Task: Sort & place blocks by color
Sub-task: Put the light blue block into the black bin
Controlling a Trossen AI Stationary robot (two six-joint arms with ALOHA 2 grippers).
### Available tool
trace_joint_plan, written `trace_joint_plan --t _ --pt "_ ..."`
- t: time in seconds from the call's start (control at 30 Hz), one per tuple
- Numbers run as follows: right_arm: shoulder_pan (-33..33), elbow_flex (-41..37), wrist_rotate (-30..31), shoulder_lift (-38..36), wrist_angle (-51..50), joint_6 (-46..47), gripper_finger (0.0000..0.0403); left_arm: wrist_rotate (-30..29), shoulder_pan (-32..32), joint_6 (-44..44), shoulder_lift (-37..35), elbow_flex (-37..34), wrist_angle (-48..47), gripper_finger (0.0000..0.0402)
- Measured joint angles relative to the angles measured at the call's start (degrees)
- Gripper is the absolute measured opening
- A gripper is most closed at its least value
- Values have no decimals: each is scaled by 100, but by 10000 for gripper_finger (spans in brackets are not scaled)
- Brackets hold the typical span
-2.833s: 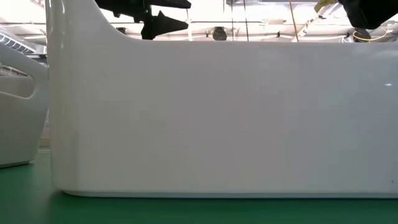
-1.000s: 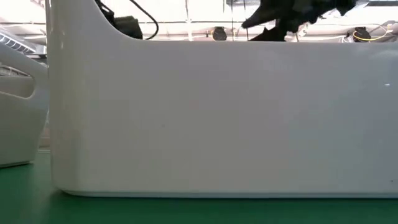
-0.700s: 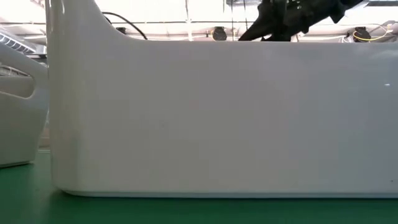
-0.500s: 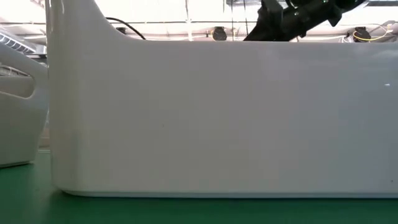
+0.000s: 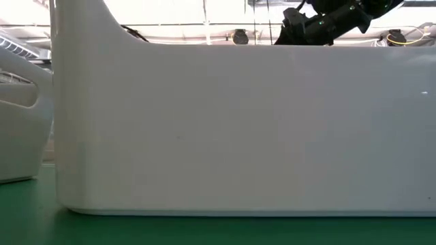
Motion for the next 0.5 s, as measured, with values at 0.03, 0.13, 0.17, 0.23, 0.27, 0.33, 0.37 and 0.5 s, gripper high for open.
trace_joint_plan --t 0.03,0.13,0.17,0.23,0.27,0.33,0.37,0.5 --pt "-15 0 0 0 0 0 215 0 45 53 0 0 6 243" --pt "-16 0 0 0 0 0 215 116 175 165 0 0 27 243" --pt "-16 0 -2 0 0 -17 215 174 204 177 0 0 17 243" --pt "-16 0 -1 0 0 -52 215 257 254 248 0 0 19 243" --pt "-16 0 0 0 0 -76 215 272 269 322 0 0 20 243" --pt "-16 0 0 0 0 -85 215 322 288 487 0 0 18 243" --pt "-16 0 -2 0 -2 -87 215 364 289 551 0 0 18 243" --pt "-16 0 -1 0 0 -146 215 432 282 707 0 0 20 243"
